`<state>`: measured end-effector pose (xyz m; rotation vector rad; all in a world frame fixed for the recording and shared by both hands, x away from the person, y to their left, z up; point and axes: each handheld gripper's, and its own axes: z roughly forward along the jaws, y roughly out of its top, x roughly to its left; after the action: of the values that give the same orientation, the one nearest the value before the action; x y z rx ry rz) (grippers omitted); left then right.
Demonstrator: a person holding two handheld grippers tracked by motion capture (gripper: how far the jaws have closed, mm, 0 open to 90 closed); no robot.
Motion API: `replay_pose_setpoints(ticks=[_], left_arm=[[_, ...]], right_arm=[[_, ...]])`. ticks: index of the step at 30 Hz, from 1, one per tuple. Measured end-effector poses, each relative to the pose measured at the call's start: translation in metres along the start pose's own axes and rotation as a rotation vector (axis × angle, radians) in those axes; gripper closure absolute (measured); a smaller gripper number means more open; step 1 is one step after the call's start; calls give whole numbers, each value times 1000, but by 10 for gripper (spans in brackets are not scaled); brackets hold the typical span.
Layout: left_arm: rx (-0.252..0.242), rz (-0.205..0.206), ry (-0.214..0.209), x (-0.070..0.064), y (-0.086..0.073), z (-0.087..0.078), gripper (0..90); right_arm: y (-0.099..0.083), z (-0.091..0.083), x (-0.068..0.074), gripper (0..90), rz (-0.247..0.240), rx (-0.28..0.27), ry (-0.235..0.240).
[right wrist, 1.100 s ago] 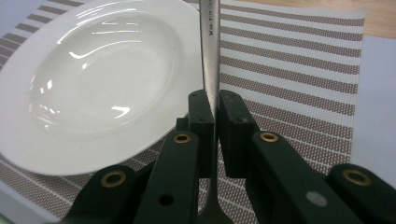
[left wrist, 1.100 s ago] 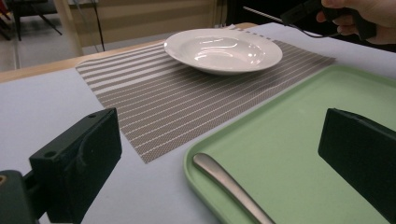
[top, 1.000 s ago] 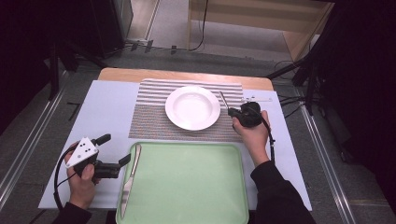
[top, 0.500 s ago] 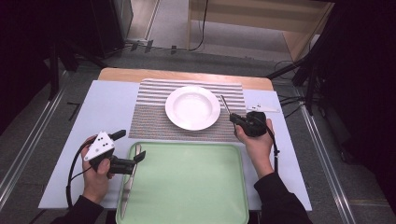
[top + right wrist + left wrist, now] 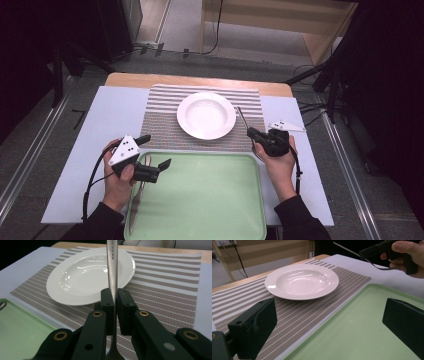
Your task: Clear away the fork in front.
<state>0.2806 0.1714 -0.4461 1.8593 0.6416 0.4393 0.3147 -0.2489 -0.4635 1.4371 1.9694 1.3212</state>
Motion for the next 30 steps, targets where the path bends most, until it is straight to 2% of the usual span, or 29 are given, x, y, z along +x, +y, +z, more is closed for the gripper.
replay_pose_setpoints(ticks=[12,18,25,30], left_arm=[[-32,-10,-28,-6,12,18,0],[-44,-25,-43,-6,16,24,0],[-52,-39,-50,-5,24,30,0],[-64,-51,-59,-7,30,35,0]], right_arm=[[-8,-9,12,831,-2,-37,44],[-10,-14,20,831,-26,-65,78],[-15,-15,30,831,-24,-74,105],[-17,-15,37,830,-59,-80,129]])
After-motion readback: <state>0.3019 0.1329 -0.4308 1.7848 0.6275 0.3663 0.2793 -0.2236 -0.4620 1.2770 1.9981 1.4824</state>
